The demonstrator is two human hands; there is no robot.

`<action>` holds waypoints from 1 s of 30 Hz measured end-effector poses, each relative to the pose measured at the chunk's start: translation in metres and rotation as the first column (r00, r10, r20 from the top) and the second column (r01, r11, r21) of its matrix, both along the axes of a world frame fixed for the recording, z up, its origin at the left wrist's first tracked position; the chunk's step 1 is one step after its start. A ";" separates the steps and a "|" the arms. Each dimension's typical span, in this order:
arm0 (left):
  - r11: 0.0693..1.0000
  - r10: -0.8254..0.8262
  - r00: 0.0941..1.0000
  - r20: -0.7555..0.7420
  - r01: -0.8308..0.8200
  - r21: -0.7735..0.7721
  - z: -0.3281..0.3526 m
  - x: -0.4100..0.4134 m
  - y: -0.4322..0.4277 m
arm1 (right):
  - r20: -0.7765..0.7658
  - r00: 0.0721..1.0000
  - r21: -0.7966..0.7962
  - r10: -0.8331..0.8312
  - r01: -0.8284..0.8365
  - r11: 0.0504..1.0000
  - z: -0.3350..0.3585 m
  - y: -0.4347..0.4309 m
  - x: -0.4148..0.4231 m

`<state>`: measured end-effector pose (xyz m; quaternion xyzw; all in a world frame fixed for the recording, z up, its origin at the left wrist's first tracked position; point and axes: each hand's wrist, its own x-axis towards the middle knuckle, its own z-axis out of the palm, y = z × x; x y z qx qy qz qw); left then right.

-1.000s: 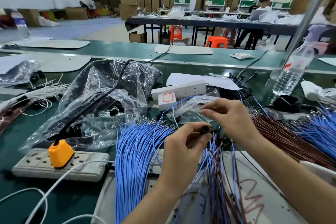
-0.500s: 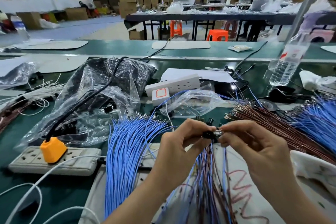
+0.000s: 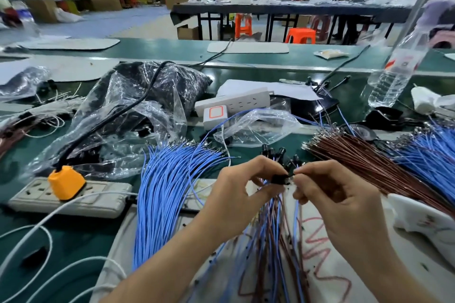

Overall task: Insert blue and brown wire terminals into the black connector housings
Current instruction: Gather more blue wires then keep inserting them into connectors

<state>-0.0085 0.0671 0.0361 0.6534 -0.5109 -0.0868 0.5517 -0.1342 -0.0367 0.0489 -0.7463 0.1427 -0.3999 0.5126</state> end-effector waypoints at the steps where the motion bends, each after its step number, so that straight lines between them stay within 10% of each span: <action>1: 1.000 0.003 1.000 0.006 -0.003 0.004 0.000 0.000 0.000 | -0.029 1.000 -0.028 -0.011 0.011 1.000 -0.001 -0.001 -0.001; 7: 0.999 -0.006 0.999 0.045 0.004 0.032 -0.002 0.000 0.001 | -0.158 0.985 -0.155 -0.069 0.044 0.987 -0.005 -0.006 -0.001; 30: 0.993 -0.114 0.987 -0.117 0.115 -0.001 -0.002 -0.003 0.003 | -0.098 0.941 0.499 0.323 -0.234 0.834 -0.005 -0.015 0.001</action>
